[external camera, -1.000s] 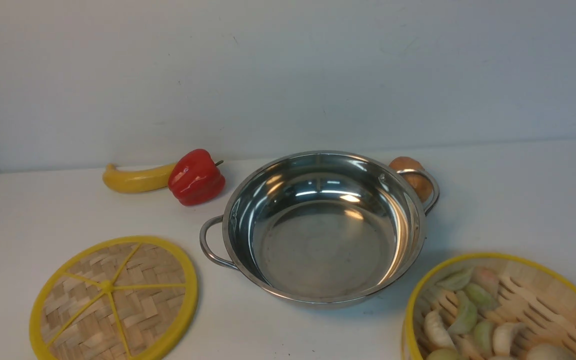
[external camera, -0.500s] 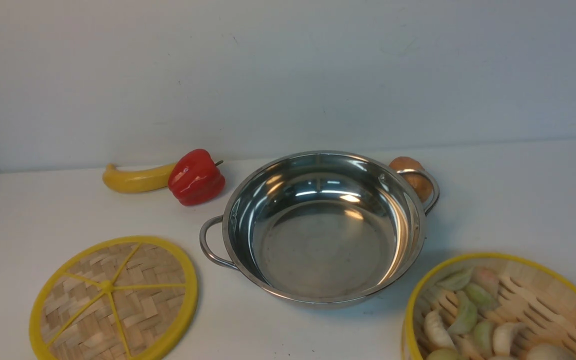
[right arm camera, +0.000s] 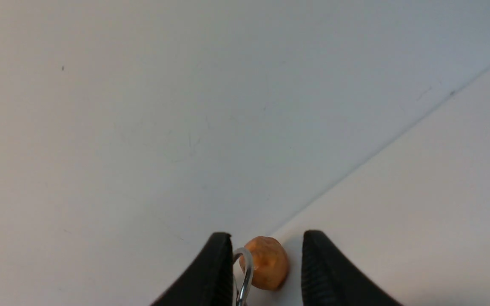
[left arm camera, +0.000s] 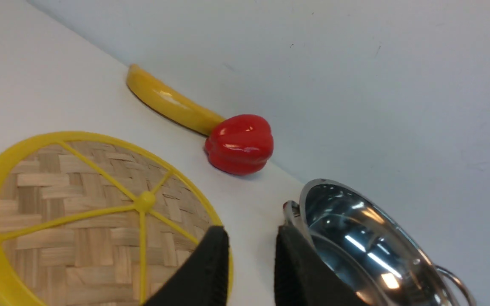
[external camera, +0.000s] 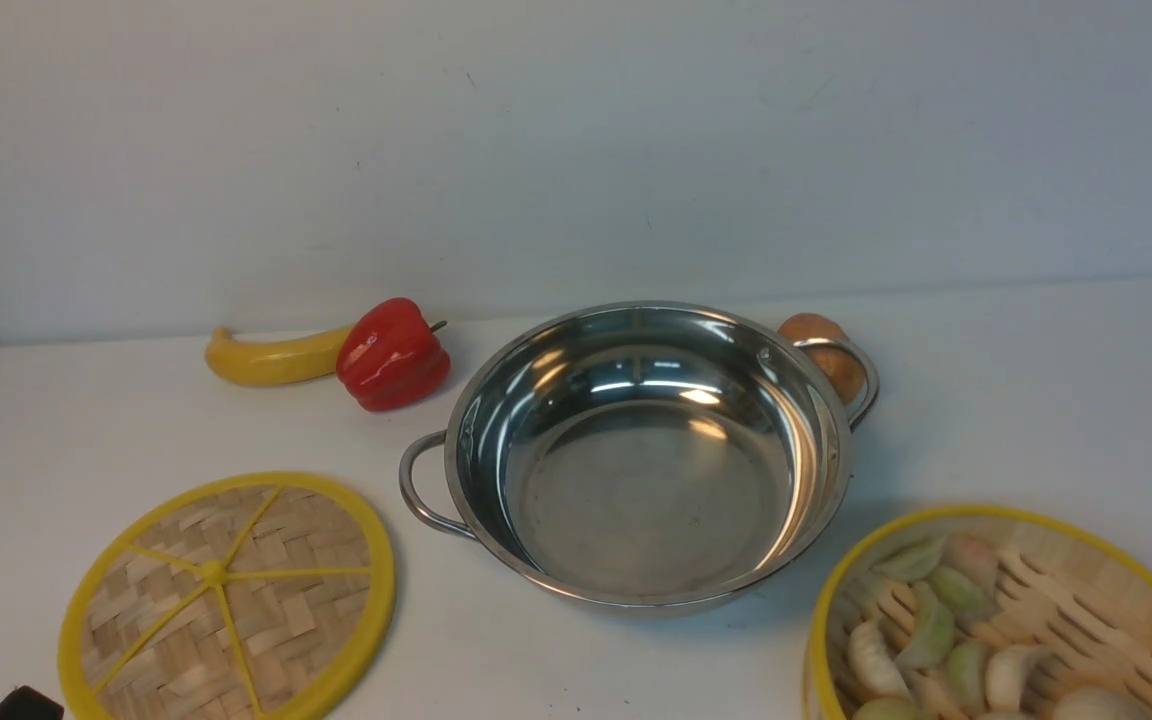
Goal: Place the steamer in the pot on the white table, and put the lid on the steamer.
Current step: 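Reach for and grasp the rim of the bamboo steamer holding the buns with the right gripper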
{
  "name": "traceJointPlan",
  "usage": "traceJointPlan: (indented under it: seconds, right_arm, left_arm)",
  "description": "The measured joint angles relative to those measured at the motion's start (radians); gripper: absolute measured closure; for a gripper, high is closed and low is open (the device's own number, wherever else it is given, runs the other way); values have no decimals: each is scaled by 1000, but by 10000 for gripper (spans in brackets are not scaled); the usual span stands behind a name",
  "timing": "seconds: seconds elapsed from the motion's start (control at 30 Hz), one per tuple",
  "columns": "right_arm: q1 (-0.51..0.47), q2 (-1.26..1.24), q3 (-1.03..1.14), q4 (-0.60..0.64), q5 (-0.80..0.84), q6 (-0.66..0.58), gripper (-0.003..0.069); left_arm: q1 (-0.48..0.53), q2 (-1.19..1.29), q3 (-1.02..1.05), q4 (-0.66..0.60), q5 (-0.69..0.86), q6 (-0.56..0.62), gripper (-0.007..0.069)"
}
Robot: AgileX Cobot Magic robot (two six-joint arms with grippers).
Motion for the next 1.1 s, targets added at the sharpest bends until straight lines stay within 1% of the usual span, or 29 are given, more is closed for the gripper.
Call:
traceJointPlan:
  seconds: [0.1,0.3,0.53,0.6,0.7,0.77,0.87,0.93,1.03,1.07,1.1]
  right_arm:
    - [0,0,0,27,-4,5,414]
    - [0,0,0,42,-4,8,414]
    - [0,0,0,89,-9,25,414]
    - [0,0,0,127,-20,34,414]
    - [0,0,0,183,-80,35,414]
    - [0,0,0,234,-141,38,414]
    - [0,0,0,306,-260,39,414]
    - [0,0,0,322,-333,39,414]
    - [0,0,-8,271,-386,39,414]
    - [0,0,-22,235,-386,39,414]
    - [0,0,-60,155,-381,39,414]
  left_arm:
    - [0,0,0,-40,0,-1,468]
    - [0,0,0,-52,-9,-1,468]
    - [0,0,0,-52,-100,0,468]
    - [0,0,0,-54,-132,-1,468]
    - [0,0,0,-58,-170,-26,466]
    - [0,0,0,-68,-221,-71,459]
    - [0,0,0,-77,-347,-165,456]
    - [0,0,0,-68,-418,-202,451]
    - [0,0,-23,24,-486,-225,449]
    - [0,0,-38,83,-495,-226,449]
    - [0,0,-60,182,-493,-227,449]
